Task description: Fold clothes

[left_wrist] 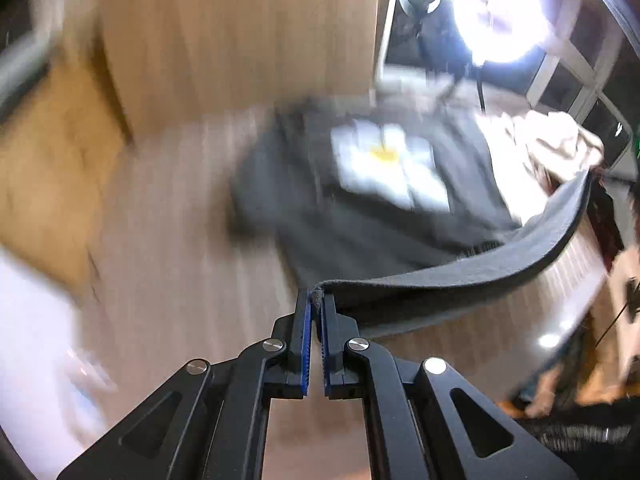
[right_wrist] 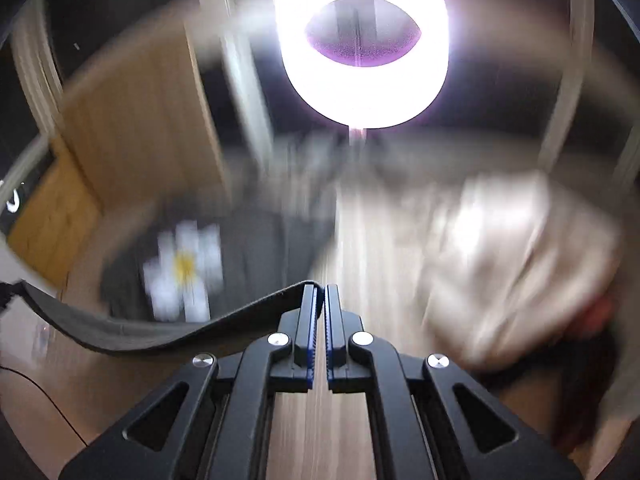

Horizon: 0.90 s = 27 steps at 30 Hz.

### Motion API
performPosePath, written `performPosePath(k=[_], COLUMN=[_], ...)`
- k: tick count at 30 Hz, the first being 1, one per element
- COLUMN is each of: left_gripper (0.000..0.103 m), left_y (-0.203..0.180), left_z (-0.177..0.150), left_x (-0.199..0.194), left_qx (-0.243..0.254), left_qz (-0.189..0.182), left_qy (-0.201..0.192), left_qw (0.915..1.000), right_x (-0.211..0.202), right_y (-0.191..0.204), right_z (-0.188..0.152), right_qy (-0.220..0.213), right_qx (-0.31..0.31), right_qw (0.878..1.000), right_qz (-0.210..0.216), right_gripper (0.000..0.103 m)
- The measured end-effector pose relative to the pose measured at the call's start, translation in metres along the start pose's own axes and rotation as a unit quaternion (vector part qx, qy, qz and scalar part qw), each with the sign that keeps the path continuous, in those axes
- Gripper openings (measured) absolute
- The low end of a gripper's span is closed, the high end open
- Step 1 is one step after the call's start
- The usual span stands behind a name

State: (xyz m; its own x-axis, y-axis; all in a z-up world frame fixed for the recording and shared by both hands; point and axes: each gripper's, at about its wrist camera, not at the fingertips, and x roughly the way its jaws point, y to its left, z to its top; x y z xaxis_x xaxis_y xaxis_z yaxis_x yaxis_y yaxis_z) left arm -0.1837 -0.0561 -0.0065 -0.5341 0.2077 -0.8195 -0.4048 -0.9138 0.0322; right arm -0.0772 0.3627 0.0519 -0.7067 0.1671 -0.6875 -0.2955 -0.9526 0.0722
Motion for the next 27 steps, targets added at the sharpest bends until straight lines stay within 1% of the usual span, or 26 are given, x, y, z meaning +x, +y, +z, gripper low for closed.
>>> performPosePath(k=[1, 2, 3, 4, 5, 7, 8, 9, 11, 13, 15, 17, 18, 20, 21, 23, 25, 26, 27], left_gripper=[0.003, 0.003, 0.003, 0.003, 0.003, 0.004, 0.004, 0.004, 0.004, 0.004, 0.004, 0.004, 0.004, 0.004, 0.004, 0.004, 0.004, 0.004, 0.004], left_y=[0.001, 0.003, 0.004, 0.004, 0.003, -0.003, -0.006, -0.010, -0.016, -0.020, -0.024, -0.029, -0.032, -0.038, -0.040, -0.042, -0.046, -0.048, -0.050], left_z=[0.028, 0.055, 0.075, 0.091, 0.099, 0.096, 0.091, 0.082, 0.063, 0.034, 0.000, -0.036, -0.057, -0.102, -0.126, -0.178, -0.217, -0.233, -0.246], left_x=[-0.030, -0.065, -0.106, -0.152, -0.184, -0.240, -0.256, -0.268, -0.272, -0.255, -0.225, -0.187, -0.162, -0.110, -0.085, -0.030, 0.010, 0.024, 0.036], left_qx=[0.003, 0.004, 0.008, 0.013, 0.019, 0.038, 0.045, 0.051, 0.058, 0.060, 0.063, 0.063, 0.061, 0.054, 0.046, 0.019, 0.001, -0.003, -0.007], left_qz=[0.012, 0.024, 0.035, 0.045, 0.054, 0.065, 0.065, 0.065, 0.063, 0.055, 0.044, 0.029, 0.022, 0.011, -0.001, -0.036, -0.054, -0.058, -0.066], left_qy=[-0.037, -0.079, -0.120, -0.161, -0.189, -0.232, -0.243, -0.247, -0.242, -0.218, -0.185, -0.148, -0.124, -0.073, -0.046, 0.016, 0.066, 0.085, 0.099], left_qw=[0.9992, 0.9966, 0.9922, 0.9858, 0.9803, 0.9698, 0.9669, 0.9654, 0.9664, 0.9727, 0.9798, 0.9865, 0.9902, 0.9958, 0.9979, 0.9990, 0.9964, 0.9947, 0.9929], right_x=[-0.034, -0.071, -0.105, -0.140, -0.166, -0.197, -0.205, -0.210, -0.205, -0.187, -0.156, -0.114, -0.090, -0.043, -0.025, 0.011, 0.032, 0.037, 0.038], right_y=[0.008, 0.016, 0.022, 0.028, 0.032, 0.035, 0.034, 0.033, 0.031, 0.027, 0.021, 0.013, 0.009, 0.000, -0.005, -0.015, -0.023, -0.022, -0.020], right_z=[0.031, 0.053, 0.065, 0.074, 0.078, 0.074, 0.068, 0.058, 0.030, -0.004, -0.051, -0.111, -0.143, -0.213, -0.241, -0.297, -0.340, -0.350, -0.354], right_qy=[-0.041, -0.082, -0.118, -0.154, -0.178, -0.201, -0.203, -0.202, -0.186, -0.157, -0.113, -0.052, -0.018, 0.055, 0.085, 0.144, 0.185, 0.192, 0.192], right_qx=[-0.010, -0.022, -0.036, -0.053, -0.067, -0.090, -0.095, -0.102, -0.118, -0.128, -0.134, -0.127, -0.121, -0.104, -0.092, -0.067, -0.054, -0.059, -0.065], right_qw=[0.999, 0.996, 0.992, 0.986, 0.980, 0.973, 0.972, 0.971, 0.972, 0.977, 0.982, 0.989, 0.992, 0.993, 0.992, 0.987, 0.981, 0.979, 0.979], right_qz=[-0.004, -0.010, -0.023, -0.040, -0.055, -0.076, -0.078, -0.079, -0.080, -0.072, -0.064, -0.048, -0.039, -0.028, -0.024, -0.016, -0.018, -0.026, -0.031], right_gripper=[0.003, 0.003, 0.003, 0.003, 0.003, 0.003, 0.003, 0.003, 0.003, 0.003, 0.003, 0.003, 0.003, 0.003, 0.003, 0.003, 0.003, 0.003, 0.003])
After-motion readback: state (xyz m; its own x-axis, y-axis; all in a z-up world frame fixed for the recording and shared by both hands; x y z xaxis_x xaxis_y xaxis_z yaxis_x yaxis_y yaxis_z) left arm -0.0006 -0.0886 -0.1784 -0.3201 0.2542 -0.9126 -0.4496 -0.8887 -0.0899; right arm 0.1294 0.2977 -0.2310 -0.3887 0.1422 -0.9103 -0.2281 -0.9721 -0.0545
